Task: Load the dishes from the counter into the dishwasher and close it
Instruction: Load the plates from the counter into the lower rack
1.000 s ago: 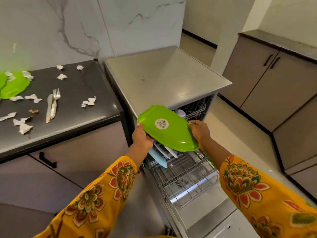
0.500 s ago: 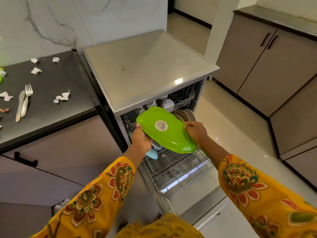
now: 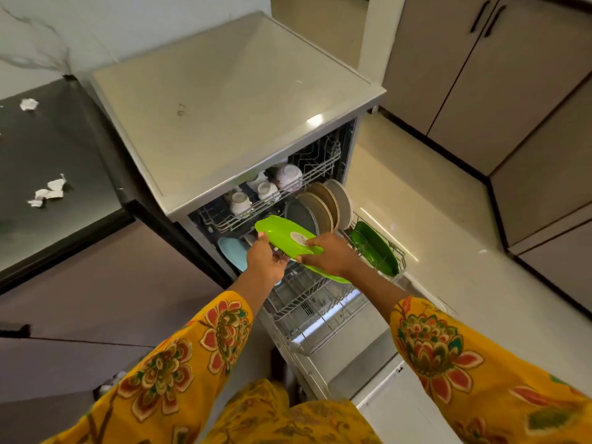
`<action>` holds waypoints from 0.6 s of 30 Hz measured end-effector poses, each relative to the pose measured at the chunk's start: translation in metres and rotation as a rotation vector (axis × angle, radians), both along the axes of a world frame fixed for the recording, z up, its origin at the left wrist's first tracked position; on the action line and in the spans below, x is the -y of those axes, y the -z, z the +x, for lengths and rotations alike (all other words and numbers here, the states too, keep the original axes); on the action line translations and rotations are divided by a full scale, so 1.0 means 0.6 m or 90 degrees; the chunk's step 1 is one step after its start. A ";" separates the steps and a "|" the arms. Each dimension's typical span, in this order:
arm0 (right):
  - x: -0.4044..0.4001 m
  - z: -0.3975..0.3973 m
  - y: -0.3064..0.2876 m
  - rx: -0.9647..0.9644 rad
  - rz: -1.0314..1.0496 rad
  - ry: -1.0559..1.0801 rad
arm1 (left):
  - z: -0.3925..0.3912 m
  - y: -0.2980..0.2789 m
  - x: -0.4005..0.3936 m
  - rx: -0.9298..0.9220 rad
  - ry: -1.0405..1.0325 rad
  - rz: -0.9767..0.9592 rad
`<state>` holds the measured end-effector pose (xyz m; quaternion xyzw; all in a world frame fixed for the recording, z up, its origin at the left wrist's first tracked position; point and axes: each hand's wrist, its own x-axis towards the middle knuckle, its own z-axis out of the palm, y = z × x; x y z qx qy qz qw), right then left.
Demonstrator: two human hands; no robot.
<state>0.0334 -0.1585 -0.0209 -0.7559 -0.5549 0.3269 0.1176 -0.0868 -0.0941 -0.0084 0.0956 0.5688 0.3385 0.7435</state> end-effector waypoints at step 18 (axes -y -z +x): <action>0.006 0.097 0.182 0.225 -0.183 0.037 | 0.160 0.174 -0.047 0.018 0.221 -0.152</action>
